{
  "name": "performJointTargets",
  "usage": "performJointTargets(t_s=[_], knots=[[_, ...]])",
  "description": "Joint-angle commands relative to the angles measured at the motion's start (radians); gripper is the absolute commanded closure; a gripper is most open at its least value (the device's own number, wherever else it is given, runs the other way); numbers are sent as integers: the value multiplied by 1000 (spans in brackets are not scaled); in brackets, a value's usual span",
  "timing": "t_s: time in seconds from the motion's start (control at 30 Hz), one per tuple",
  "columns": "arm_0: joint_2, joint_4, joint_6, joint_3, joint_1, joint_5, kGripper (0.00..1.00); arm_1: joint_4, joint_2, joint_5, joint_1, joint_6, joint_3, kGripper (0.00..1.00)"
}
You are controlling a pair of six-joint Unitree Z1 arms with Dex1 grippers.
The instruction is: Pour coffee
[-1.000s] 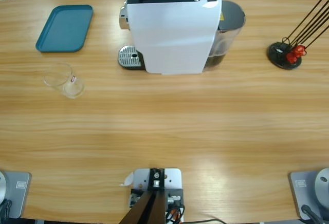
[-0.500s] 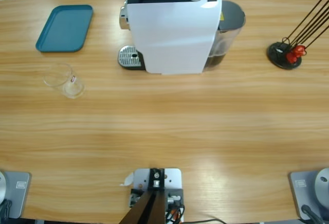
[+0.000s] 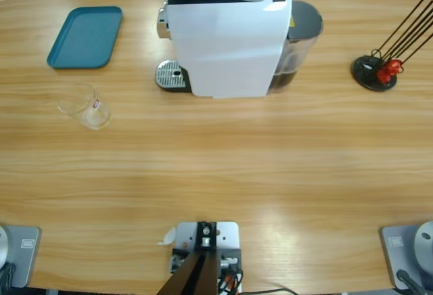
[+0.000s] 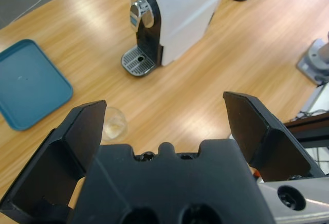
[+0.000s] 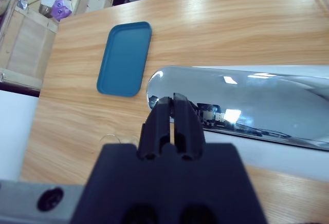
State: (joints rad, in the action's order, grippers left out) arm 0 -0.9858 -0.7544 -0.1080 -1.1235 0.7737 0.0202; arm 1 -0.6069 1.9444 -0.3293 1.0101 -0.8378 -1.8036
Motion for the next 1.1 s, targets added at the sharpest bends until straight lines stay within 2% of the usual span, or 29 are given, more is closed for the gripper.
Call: performJointTargets(t_s=[0.03,1.1], knots=[[-12,-14,16,39,13,12,9,-7,142,21,-23,19,70,1000],[-21,-13,21,45,13,9,9,-7,204,69,-18,25,118,1000]])
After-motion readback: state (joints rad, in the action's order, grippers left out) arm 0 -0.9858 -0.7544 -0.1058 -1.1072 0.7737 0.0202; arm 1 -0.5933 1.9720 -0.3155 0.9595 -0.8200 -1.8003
